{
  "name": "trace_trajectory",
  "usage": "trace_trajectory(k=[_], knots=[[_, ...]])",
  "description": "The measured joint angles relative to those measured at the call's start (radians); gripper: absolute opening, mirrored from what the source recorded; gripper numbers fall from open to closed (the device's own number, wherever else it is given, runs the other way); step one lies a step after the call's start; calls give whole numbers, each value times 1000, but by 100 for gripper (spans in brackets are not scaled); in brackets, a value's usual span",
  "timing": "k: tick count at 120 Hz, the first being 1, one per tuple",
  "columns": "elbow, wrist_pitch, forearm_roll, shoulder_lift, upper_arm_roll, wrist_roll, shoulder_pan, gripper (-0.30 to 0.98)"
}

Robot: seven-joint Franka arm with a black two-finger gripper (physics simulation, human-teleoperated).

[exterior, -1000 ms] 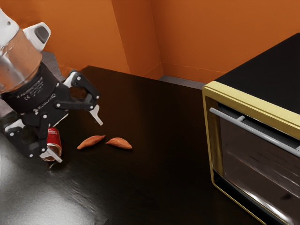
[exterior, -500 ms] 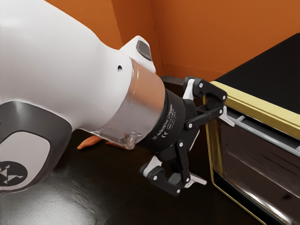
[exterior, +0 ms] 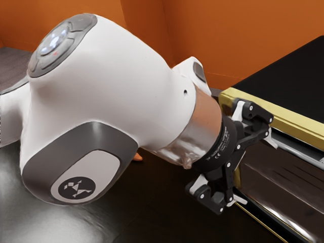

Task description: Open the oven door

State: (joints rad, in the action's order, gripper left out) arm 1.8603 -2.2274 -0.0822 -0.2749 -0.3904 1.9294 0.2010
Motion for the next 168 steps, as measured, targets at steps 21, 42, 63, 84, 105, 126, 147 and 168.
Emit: trace_trajectory(k=[21, 42, 63, 84, 105, 126, 147, 168], knots=[[-24, -8, -80, 56, 6, -87, -11, 69], [-64, -14, -113, 99, 7, -154, -13, 69], [-61, -16, -118, 105, 7, -201, -12, 69], [-46, -17, -99, 108, 16, -235, -11, 69], [-34, -18, -66, 116, 22, -259, -13, 68], [-30, -18, -53, 127, 33, -278, -18, 69], [44, -20, -33, 76, 52, -292, -10, 68], [270, -36, -11, -151, 39, -299, -60, 68]])
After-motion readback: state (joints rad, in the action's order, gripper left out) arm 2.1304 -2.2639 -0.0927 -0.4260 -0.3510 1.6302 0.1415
